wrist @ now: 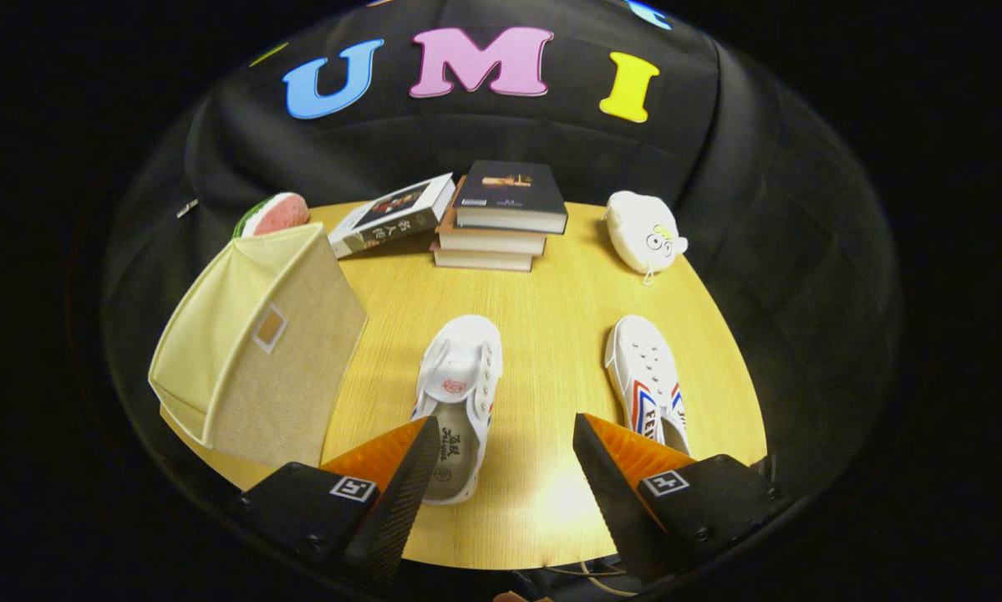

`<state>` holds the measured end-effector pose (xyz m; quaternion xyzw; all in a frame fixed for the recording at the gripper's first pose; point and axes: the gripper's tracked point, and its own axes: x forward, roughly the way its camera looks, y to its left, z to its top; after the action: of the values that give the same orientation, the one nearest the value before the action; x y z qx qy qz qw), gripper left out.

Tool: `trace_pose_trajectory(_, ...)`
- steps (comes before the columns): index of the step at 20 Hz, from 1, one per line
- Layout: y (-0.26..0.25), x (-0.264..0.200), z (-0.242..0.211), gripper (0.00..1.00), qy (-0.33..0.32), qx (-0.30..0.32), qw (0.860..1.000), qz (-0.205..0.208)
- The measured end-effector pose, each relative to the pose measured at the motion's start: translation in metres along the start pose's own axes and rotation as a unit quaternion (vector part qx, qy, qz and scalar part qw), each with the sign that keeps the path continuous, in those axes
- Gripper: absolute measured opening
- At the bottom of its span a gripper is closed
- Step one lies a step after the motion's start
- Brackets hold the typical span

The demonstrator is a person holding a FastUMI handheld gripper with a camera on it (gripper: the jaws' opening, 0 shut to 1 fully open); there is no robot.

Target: Open the storage box then place both shoes into the box .Put the left shoe in first, then the right shoe, with the right side of both shoes facing outward in a uniform manner.

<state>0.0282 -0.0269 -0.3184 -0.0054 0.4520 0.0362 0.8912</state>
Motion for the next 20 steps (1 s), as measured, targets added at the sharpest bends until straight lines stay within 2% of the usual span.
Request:
trace_pose_trajectory(3,-0.004,0.031,-0.016,0.99,0.037,-0.020,0.999,0.006)
trace_pose_trajectory(10,-0.007,0.090,-0.006,0.98,0.061,-0.017,0.998,0.025)
trace_pose_trajectory(15,0.012,0.100,-0.014,0.24,0.103,0.043,0.992,0.051)
trace_pose_trajectory(16,0.010,0.100,-0.011,0.24,0.098,0.045,0.993,0.043)
trace_pose_trajectory(19,0.011,0.101,-0.012,0.09,0.097,0.069,0.992,0.043)
trace_pose_trajectory(20,0.012,0.099,-0.012,0.08,0.108,0.092,0.989,0.050)
